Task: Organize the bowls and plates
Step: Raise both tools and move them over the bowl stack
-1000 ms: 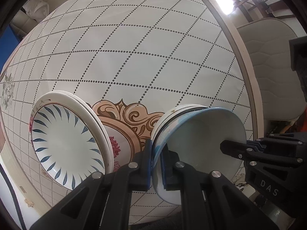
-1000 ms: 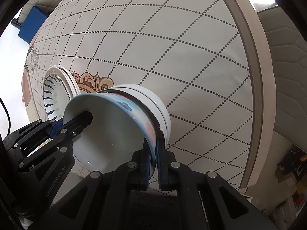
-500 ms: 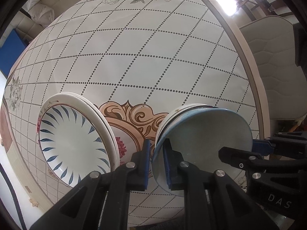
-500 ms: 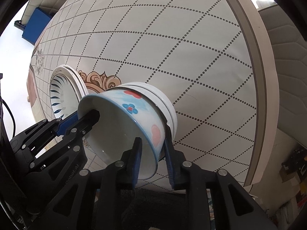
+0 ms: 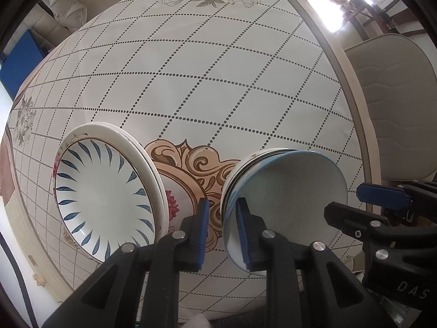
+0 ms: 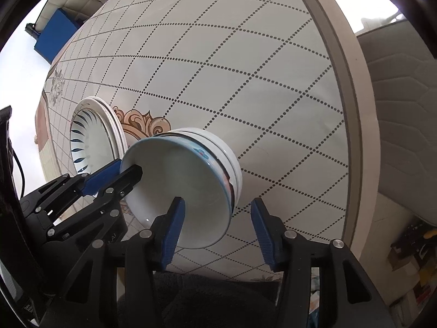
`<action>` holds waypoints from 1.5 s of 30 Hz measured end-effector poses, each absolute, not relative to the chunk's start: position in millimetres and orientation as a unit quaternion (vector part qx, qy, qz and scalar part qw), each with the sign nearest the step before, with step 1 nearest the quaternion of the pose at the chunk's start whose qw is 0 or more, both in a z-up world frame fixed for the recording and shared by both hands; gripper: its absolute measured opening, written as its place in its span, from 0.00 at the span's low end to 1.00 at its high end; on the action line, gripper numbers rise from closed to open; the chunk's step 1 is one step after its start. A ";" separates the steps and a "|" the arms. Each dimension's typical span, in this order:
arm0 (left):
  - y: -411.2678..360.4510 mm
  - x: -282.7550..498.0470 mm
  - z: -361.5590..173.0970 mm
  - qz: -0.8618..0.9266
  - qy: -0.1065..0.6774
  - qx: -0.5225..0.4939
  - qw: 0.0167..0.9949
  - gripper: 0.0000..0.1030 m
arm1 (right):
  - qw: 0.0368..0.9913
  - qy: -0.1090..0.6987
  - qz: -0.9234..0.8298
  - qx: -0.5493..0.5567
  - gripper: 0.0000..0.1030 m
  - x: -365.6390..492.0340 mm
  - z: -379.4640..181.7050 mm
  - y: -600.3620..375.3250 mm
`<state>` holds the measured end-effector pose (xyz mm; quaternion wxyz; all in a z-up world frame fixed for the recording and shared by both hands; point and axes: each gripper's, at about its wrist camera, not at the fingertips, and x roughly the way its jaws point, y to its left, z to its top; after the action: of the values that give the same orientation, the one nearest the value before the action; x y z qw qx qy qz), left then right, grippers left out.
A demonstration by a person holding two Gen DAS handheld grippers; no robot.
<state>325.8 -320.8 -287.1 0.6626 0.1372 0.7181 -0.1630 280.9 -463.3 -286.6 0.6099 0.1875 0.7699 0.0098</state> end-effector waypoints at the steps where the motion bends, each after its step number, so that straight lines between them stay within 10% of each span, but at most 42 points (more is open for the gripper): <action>1: -320.0 324.4 -282.7 -0.162 0.712 0.139 0.669 0.20 | 0.620 0.765 0.004 0.174 0.54 279.4 -282.0 -463.1; 6: -308.5 316.6 -244.9 -0.150 0.672 0.124 0.714 0.43 | 0.672 0.732 -0.024 0.107 0.88 266.8 -252.5 -460.7; 9: -298.7 306.2 -223.1 -0.139 0.655 0.108 0.735 0.72 | 0.697 0.711 -0.036 0.087 0.88 254.2 -233.3 -460.2; 14: -285.3 270.9 -183.8 -0.118 0.623 0.104 0.767 0.82 | 0.730 0.676 -0.058 0.082 0.88 224.4 -198.0 -460.3; 45: -252.2 197.7 -74.3 -0.090 0.534 0.042 0.840 0.82 | 0.834 0.542 -0.096 0.042 0.88 134.5 -33.3 -439.1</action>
<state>197.7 -252.2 -74.3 0.8399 0.0423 0.5336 -0.0899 134.5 -439.1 -33.3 0.8339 0.0422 0.5418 -0.0962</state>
